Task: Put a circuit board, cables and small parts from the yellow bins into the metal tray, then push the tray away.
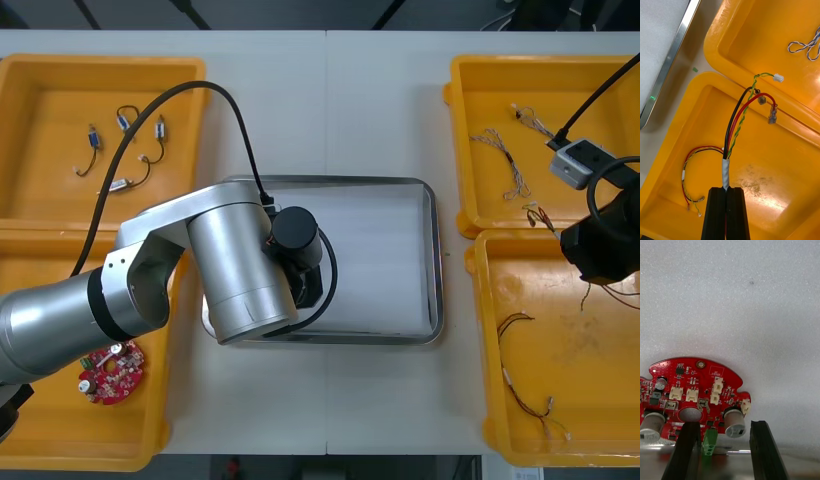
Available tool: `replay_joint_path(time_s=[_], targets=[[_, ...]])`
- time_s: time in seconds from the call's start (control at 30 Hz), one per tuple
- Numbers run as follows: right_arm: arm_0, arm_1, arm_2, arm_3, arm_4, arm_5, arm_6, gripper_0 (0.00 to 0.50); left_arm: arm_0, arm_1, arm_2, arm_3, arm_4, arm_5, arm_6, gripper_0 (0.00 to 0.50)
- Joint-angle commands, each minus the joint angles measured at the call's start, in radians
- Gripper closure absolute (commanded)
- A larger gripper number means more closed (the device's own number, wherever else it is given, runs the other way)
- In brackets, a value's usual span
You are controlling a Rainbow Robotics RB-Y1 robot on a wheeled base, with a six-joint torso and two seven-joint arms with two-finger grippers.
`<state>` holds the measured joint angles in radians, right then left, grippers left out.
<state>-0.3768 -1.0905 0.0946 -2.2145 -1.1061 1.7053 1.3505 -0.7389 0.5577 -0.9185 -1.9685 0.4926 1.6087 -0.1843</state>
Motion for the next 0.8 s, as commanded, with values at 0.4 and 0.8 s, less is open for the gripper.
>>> replay_joint_path(time_s=[0.4,0.8], targets=[[-0.025,-0.006,0.008,-0.007,0.006,-0.007,-0.025,0.5,-0.054,0.016,0.009,-0.096,-0.063,0.019,0.065,0.0],[-0.025,-0.006,0.008,-0.007,0.006,-0.007,-0.025,0.5,-0.093,0.168,0.23,-0.308,0.228,0.198,-0.078,0.0]])
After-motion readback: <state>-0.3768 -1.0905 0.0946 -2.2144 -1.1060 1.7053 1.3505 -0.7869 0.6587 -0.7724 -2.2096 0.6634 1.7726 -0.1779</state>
